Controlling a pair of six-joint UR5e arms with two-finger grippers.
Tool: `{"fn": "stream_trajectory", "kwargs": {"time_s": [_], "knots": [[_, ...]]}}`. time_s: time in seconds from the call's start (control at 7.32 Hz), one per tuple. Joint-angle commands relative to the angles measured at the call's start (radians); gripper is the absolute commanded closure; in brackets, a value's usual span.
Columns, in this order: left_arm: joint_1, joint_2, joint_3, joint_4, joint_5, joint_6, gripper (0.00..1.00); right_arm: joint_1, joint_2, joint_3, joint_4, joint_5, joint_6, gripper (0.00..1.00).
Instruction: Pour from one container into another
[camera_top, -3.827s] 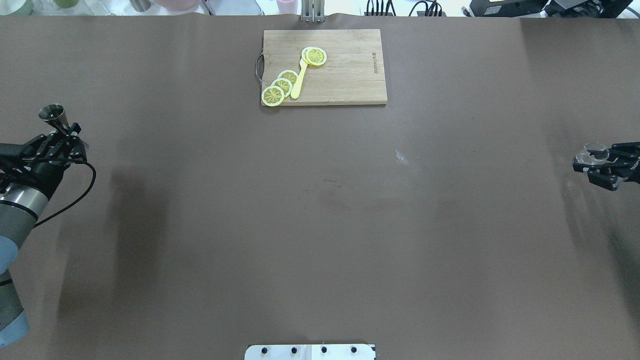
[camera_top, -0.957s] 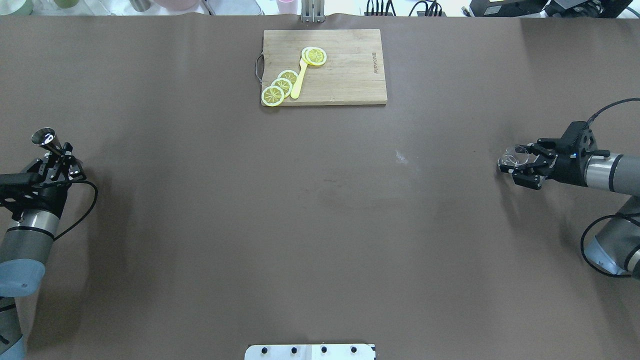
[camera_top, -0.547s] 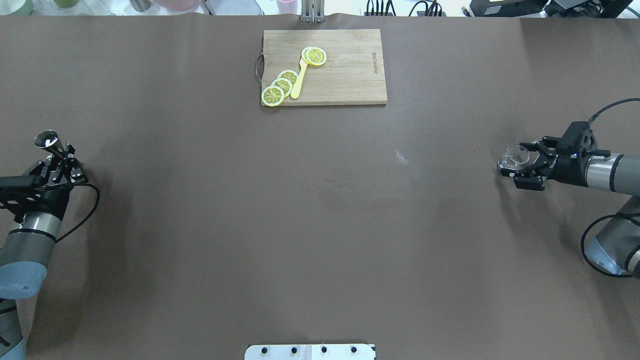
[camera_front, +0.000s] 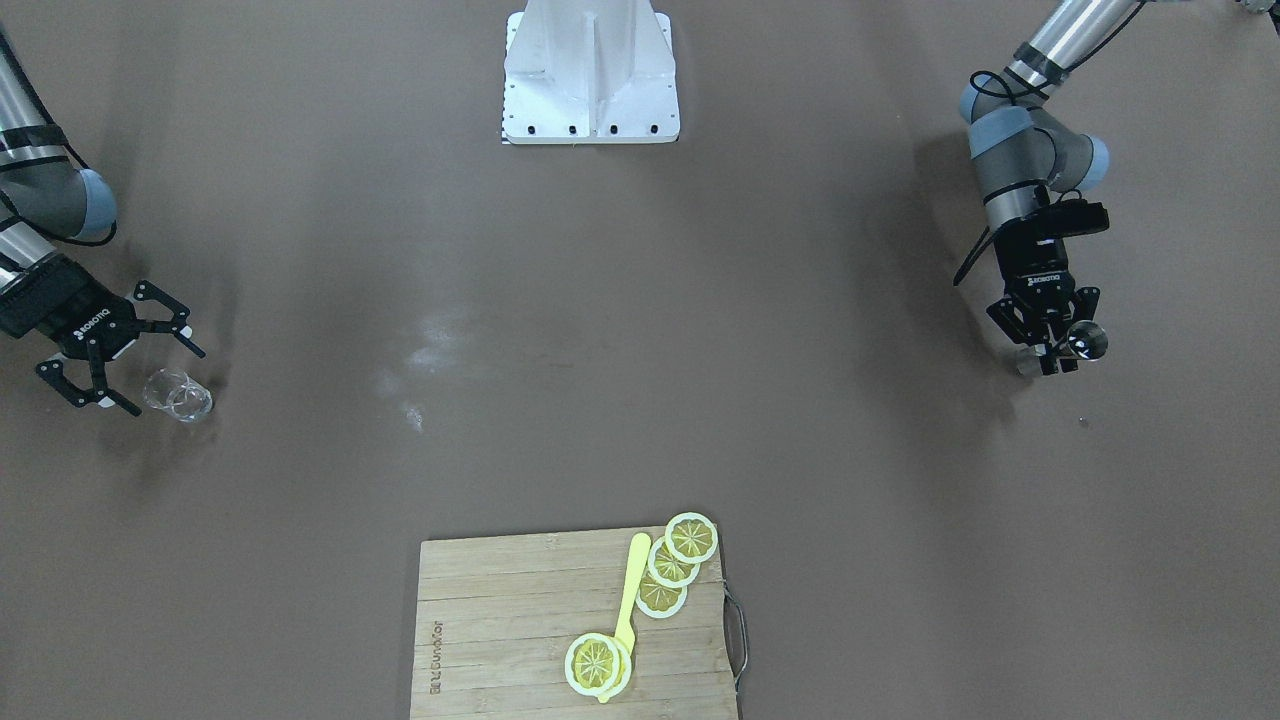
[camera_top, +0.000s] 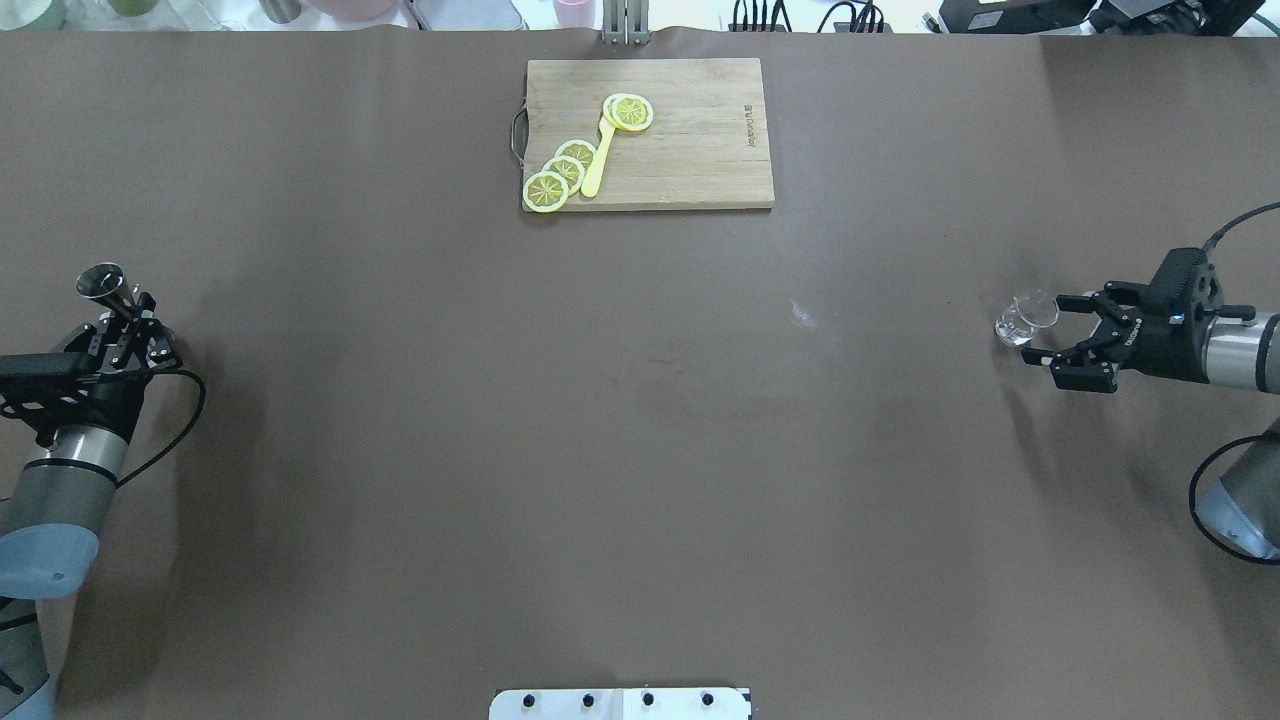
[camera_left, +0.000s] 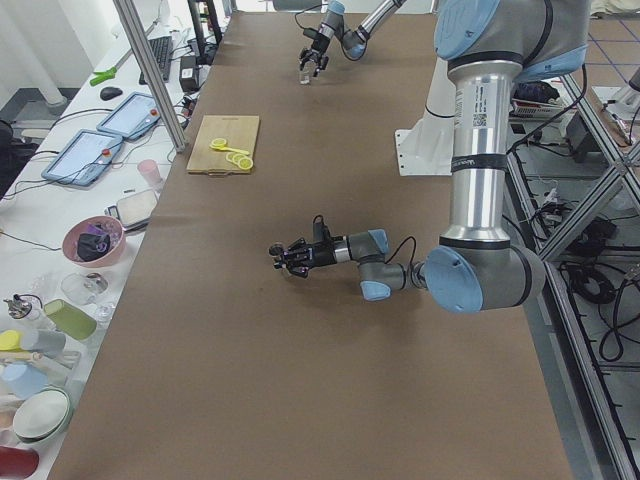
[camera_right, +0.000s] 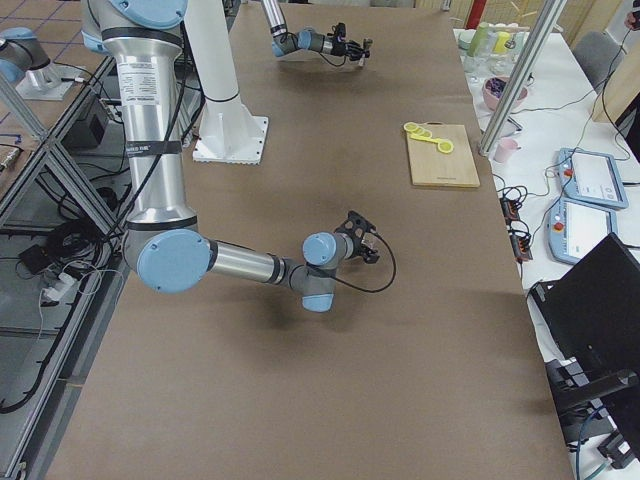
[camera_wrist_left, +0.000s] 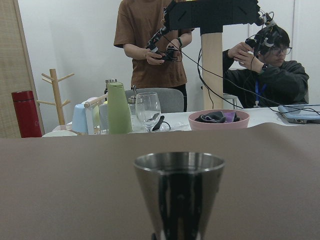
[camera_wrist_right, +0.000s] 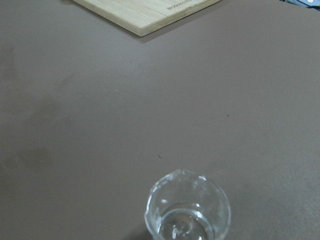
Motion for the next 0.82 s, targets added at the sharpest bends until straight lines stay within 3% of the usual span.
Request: {"fn": "stream_trajectory", "kwargs": {"time_s": [0.0,0.27,0.41,0.55,0.68], "knots": [[0.001,-0.002,0.0,0.001,-0.003,0.003,0.9,0.073,-0.06,0.036,-0.009,0.096,0.003,0.0],[0.001,-0.003,-0.003,0.001,-0.005,0.004,0.85,0.149,-0.109,0.04,-0.038,0.179,0.002,0.0],[0.001,-0.003,-0.005,0.001,-0.006,0.003,0.84,0.242,-0.105,0.055,-0.118,0.313,-0.003,0.0],[0.001,-0.003,-0.008,0.001,-0.008,0.003,0.83,0.29,-0.114,0.089,-0.19,0.372,-0.009,0.0],[0.001,-0.003,-0.008,0.001,-0.01,0.003,0.81,0.305,-0.144,0.091,-0.2,0.385,-0.009,0.0]]}}
